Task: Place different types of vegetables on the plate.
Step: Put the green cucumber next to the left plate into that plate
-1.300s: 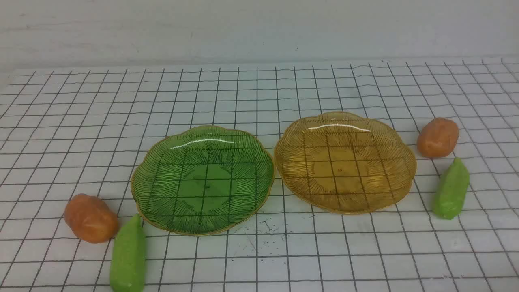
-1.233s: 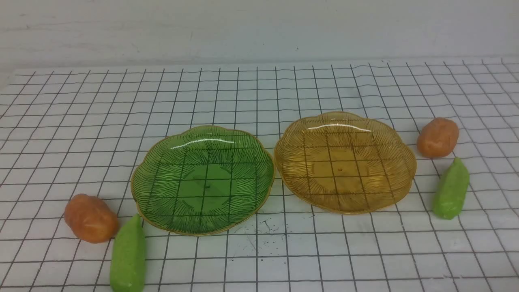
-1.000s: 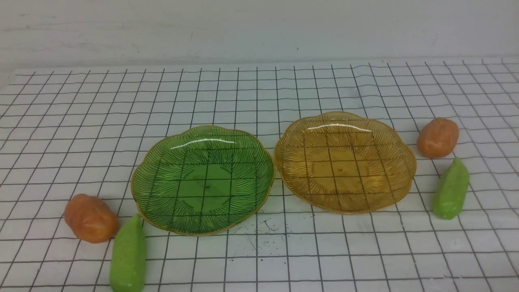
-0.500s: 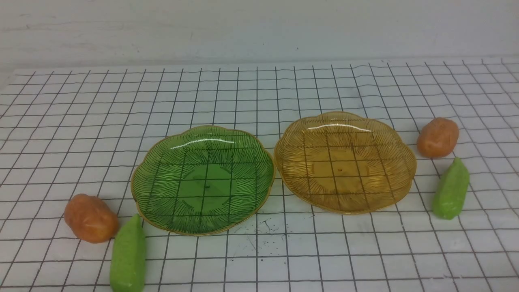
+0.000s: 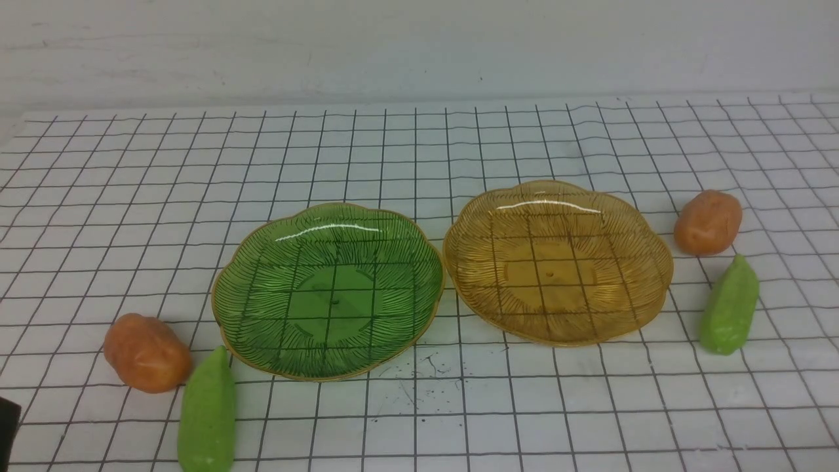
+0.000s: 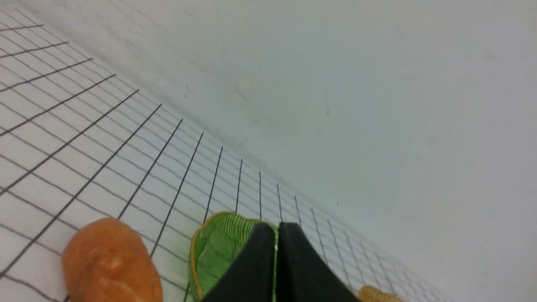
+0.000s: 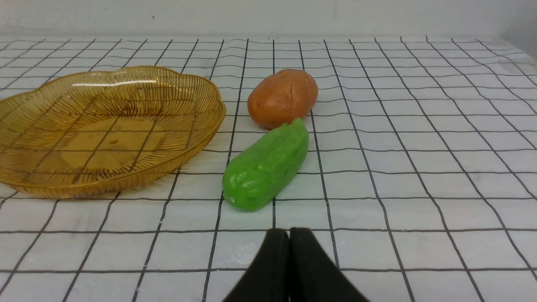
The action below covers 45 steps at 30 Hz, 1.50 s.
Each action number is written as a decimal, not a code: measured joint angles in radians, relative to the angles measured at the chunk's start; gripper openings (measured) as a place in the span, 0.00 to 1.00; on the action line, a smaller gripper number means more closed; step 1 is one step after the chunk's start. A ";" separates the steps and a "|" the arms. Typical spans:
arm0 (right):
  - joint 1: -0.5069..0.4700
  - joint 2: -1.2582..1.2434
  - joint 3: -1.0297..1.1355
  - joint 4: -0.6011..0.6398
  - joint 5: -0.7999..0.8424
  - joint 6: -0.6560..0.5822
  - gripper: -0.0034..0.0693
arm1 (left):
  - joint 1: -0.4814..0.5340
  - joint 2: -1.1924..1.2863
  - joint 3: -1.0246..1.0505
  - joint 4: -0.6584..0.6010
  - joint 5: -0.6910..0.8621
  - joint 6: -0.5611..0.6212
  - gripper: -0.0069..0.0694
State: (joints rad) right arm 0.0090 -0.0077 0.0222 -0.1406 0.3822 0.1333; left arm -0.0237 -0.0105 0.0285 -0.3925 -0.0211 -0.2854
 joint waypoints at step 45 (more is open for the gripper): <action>0.102 0.332 -0.642 0.218 0.107 0.189 0.03 | -0.125 1.133 -0.692 0.254 0.791 0.360 0.16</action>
State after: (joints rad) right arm 0.1115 0.3246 -0.6196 0.0772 0.4894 0.3218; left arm -0.1491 1.1228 -0.6631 -0.1383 0.7699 0.0743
